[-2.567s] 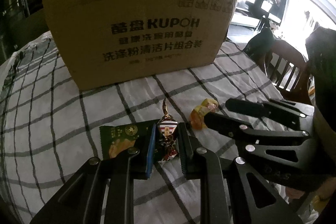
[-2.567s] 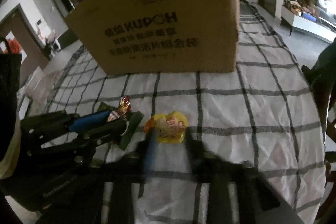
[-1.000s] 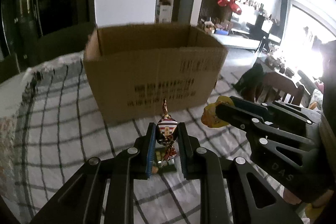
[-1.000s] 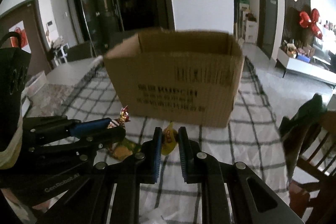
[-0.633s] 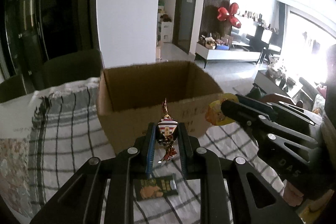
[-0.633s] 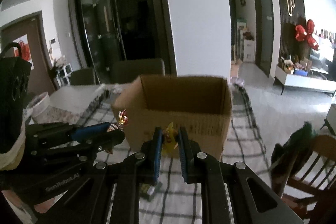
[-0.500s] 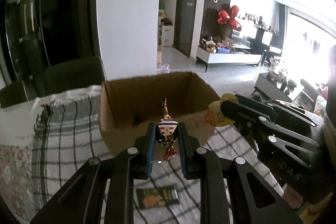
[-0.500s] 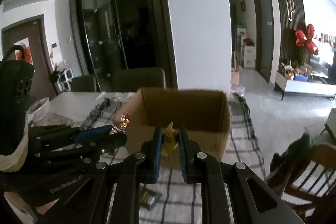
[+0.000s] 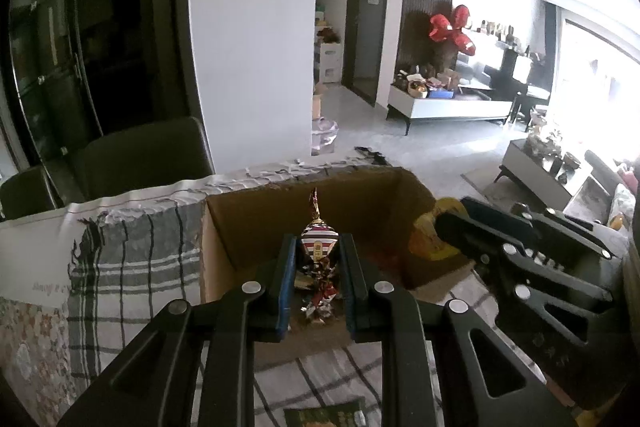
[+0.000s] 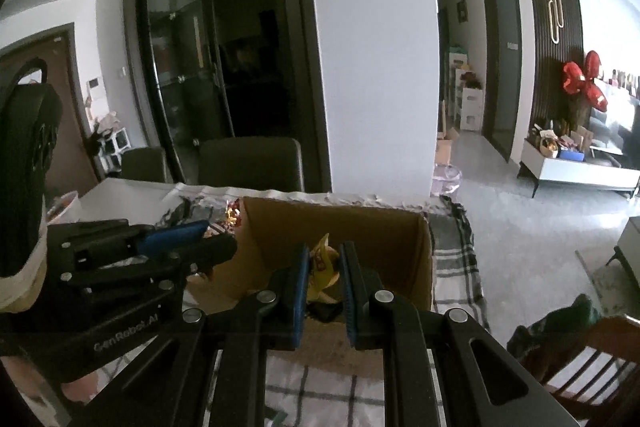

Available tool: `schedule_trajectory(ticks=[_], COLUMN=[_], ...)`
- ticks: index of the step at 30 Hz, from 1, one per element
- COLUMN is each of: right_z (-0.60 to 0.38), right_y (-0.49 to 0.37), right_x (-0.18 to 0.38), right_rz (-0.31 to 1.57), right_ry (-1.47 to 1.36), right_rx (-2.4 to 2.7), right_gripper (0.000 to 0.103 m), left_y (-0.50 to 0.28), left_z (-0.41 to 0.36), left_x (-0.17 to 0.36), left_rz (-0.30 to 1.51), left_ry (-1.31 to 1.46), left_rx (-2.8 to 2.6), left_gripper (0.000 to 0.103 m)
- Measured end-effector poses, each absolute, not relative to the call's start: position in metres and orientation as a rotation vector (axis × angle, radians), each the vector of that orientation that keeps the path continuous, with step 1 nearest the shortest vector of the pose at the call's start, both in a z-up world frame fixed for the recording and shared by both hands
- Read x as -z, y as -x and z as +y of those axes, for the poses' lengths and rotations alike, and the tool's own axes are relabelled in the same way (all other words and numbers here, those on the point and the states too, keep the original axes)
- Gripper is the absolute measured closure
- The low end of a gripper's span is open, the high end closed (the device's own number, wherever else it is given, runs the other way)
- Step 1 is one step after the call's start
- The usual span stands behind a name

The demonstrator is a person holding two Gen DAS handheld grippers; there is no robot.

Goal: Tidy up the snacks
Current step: 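Open both tools to drop the candy and packet into the box, then move the left tool down and grasp the white wrapped bar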

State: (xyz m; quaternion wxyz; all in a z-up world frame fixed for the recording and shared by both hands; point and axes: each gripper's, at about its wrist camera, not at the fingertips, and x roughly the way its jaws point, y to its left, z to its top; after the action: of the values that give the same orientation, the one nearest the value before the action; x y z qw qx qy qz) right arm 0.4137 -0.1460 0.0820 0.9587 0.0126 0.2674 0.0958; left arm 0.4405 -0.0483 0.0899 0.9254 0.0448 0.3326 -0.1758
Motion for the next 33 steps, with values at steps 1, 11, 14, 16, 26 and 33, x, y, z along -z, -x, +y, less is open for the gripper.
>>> schedule_trajectory(ticks=[1, 11, 14, 16, 26, 33], right_z=[-0.145, -0.154, -0.156, -0.156, -0.16, -0.16], right_y=[-0.418, -0.402, -0.384, -0.371, -0.302, -0.264], right_x=[-0.081, -0.069, -0.064, -0.062, -0.036, -0.008], right_rz=[0.55, 0.571, 0.576, 0.578, 0.631, 0.699], right_ry=[-0.025, -0.016, -0.023, -0.029, -0.071, -0.071], right_rx=[-0.193, -0.119, -0.117, -0.111, -0.126, -0.127], right_gripper=[0.086, 0.07, 0.07, 0.07, 0.07, 0.07], left_y=[-0.443, -0.41, -0.388, -0.37, -0.297, -0.259], left_z=[-0.048, -0.039, -0.039, -0.041, -0.047, -0.047], left_x=[-0.088, -0.076, -0.073, -0.07, -0.046, -0.012], left_rz=[0.685, 0.657, 0.65, 0.654, 0.679, 0.771], left_ry=[-0.091, -0.115, -0.121, -0.13, -0.16, -0.135], left_rx=[0.36, 0.329, 0.336, 0.342, 0.399, 0.442], left_gripper=[0.056, 0.048, 0.048, 0.048, 0.049, 0.052])
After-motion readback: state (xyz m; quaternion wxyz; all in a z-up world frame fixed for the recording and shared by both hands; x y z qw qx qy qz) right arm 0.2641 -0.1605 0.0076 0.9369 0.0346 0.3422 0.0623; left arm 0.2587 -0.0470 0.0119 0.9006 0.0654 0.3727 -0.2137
